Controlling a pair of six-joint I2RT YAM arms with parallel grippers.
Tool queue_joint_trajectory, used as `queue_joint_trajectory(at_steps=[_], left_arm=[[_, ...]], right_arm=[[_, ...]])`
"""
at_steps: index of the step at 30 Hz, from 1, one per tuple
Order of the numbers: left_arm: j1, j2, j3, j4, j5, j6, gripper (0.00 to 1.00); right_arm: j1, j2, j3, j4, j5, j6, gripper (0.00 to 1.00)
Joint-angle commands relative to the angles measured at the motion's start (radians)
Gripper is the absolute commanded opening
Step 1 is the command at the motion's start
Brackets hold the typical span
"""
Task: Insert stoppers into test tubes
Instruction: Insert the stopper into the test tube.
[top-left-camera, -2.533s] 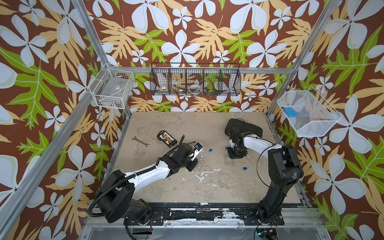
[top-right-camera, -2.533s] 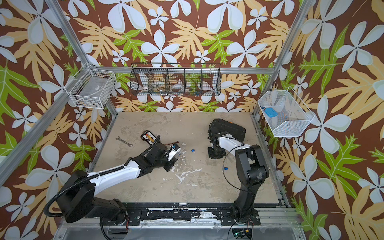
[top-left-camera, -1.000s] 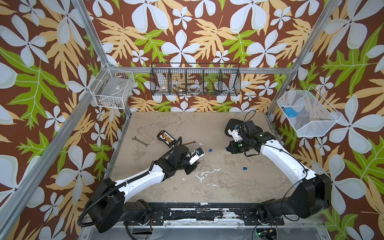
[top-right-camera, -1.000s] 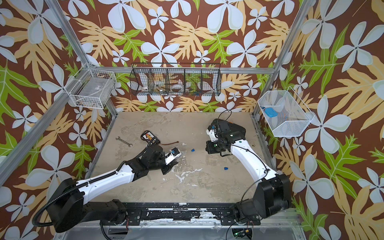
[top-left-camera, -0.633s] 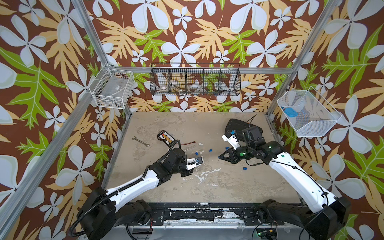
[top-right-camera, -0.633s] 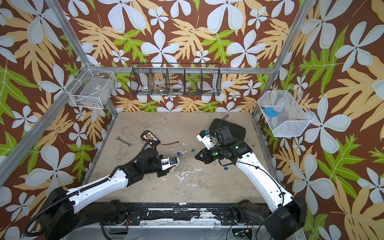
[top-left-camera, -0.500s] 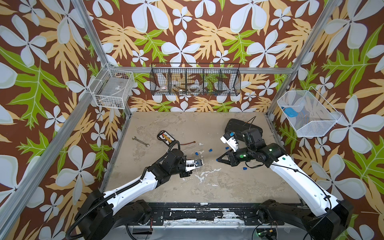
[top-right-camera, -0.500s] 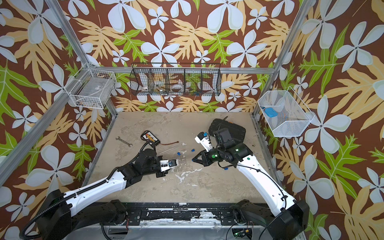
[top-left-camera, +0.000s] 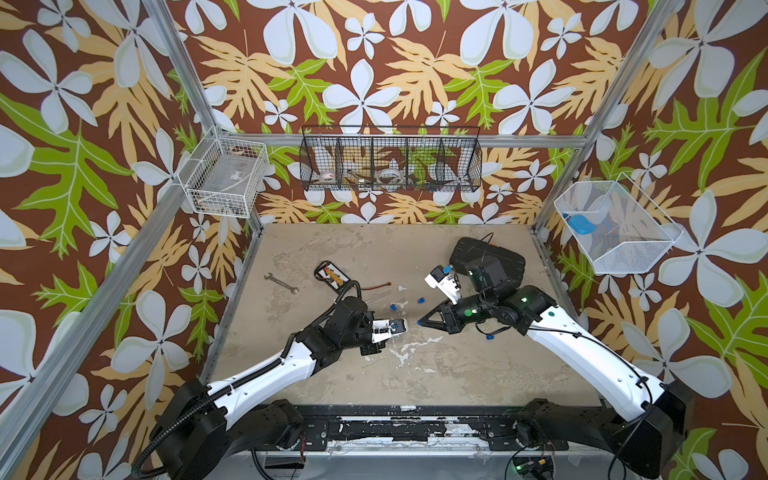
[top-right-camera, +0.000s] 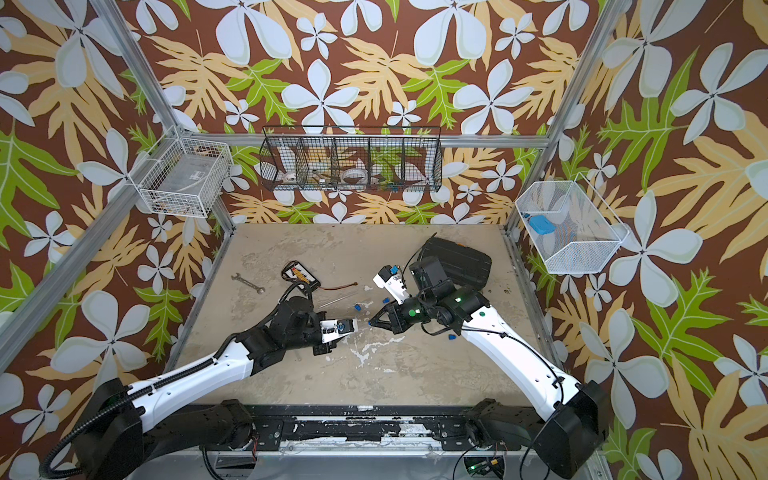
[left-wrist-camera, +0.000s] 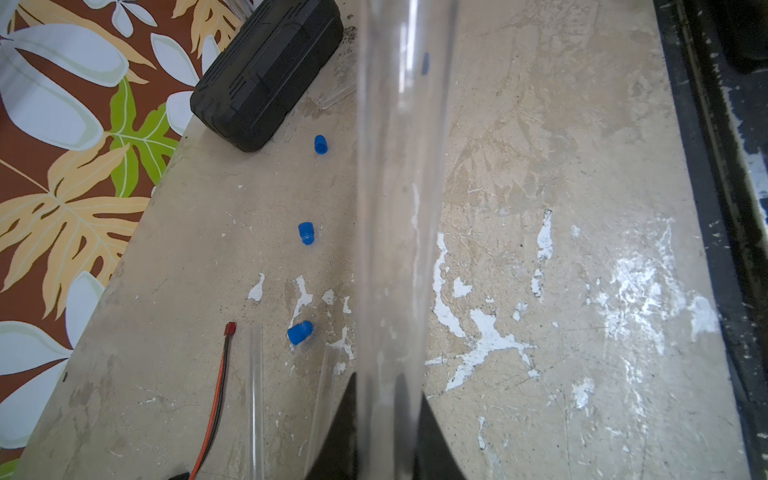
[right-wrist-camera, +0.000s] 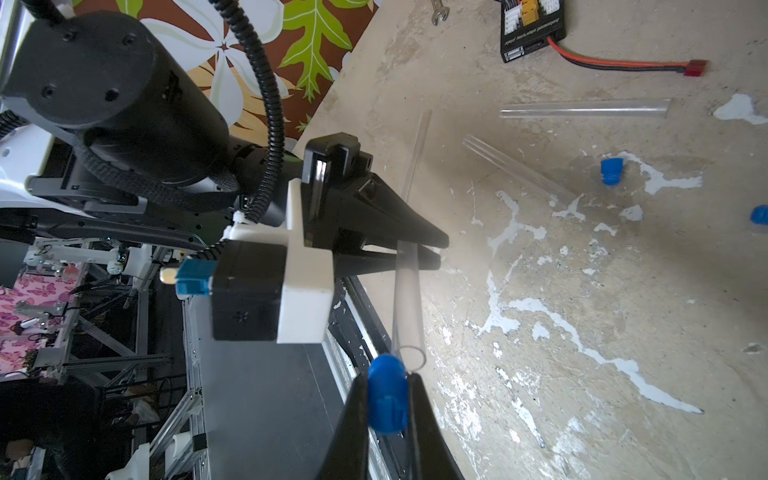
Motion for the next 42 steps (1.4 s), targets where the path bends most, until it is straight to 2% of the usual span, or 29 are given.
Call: queue_joint_trajectory(at_steps=[1,35,38,42], left_arm=[[-0.001,0.003,0.011,0.020,0.027,-0.025,0.00],[-0.001,0.026,0.049,0.040,0.044,-0.101,0.00],[-0.001,0.023,0.067,0.055,0.024,-0.113,0.00],[-0.013,0.013,0.069,0.092,-0.057,-0.088,0.00]], right_arm=[[0.002,0.007,0.008,0.010,0.029,-0.004,0.11],[0.013,0.065,0.021,-0.004,0.045,-0.027,0.10],[0.017,0.089,0.021,0.032,0.028,0.020,0.06],[0.024,0.130,0.029,0.076,-0.016,0.109,0.02]])
